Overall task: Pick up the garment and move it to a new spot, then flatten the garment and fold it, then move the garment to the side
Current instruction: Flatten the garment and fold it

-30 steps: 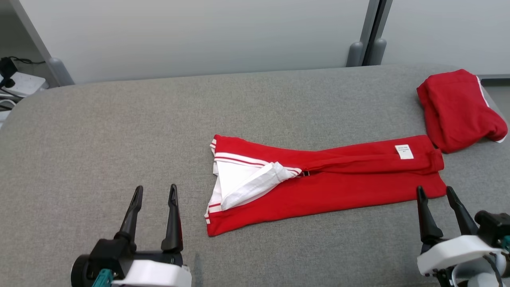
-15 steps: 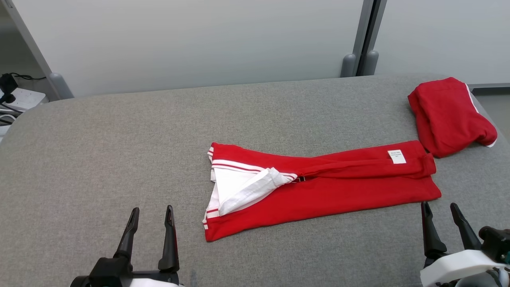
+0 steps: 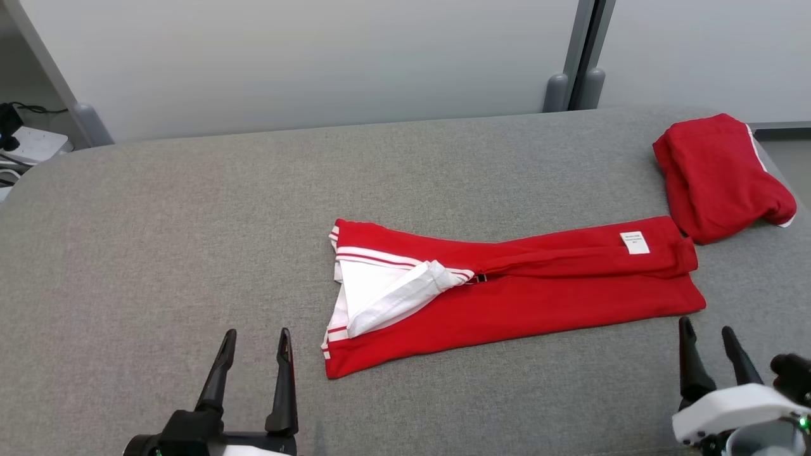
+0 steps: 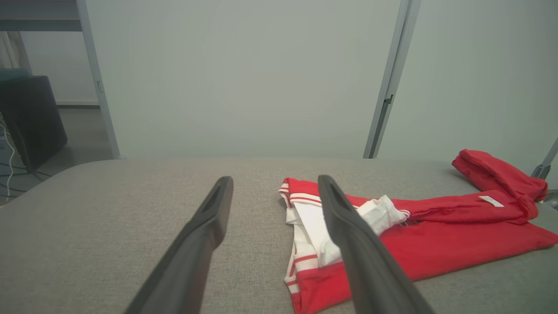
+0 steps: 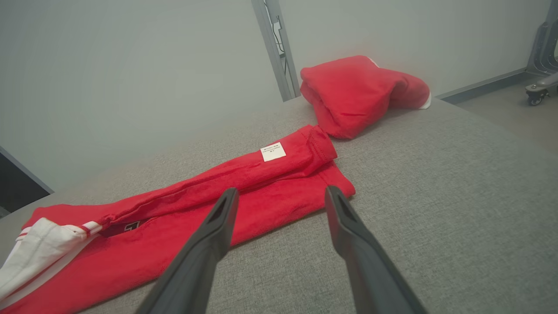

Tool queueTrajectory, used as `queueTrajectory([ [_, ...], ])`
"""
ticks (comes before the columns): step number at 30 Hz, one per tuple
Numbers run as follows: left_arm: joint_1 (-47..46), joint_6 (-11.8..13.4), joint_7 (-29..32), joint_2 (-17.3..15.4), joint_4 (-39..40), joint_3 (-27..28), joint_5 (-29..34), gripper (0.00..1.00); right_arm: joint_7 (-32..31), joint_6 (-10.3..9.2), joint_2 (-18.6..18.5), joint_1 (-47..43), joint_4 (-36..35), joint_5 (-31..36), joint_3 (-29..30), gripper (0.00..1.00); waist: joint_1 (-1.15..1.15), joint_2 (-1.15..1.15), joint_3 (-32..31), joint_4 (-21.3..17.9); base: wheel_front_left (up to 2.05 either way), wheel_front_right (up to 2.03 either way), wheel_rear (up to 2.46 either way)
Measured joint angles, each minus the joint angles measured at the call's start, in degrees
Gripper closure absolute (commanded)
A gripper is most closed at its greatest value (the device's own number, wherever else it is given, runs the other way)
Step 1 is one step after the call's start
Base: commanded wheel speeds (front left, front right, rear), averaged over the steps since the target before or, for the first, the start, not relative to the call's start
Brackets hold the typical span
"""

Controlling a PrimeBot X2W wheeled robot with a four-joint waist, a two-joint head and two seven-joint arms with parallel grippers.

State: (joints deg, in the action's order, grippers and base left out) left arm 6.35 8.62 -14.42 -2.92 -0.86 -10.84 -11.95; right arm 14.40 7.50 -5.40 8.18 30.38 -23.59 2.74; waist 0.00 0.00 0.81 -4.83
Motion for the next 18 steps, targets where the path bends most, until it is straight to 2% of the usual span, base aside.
queueTrajectory([
  [11,-1.06,-2.09,0.0,-0.02,-0.63,-3.89,2.36,0.0,-1.74,-0.01,-4.92,15.32,19.75,-6.93,1.88,0.0,0.0,0.0,2.86,2.83,0.0,0.0,0.0],
  [18,-3.02,-2.59,0.01,-0.01,-1.29,-6.47,3.53,0.0,-4.47,-0.01,-8.83,22.53,28.08,-10.53,0.85,0.0,0.0,0.0,6.12,5.03,0.0,0.0,0.0],
])
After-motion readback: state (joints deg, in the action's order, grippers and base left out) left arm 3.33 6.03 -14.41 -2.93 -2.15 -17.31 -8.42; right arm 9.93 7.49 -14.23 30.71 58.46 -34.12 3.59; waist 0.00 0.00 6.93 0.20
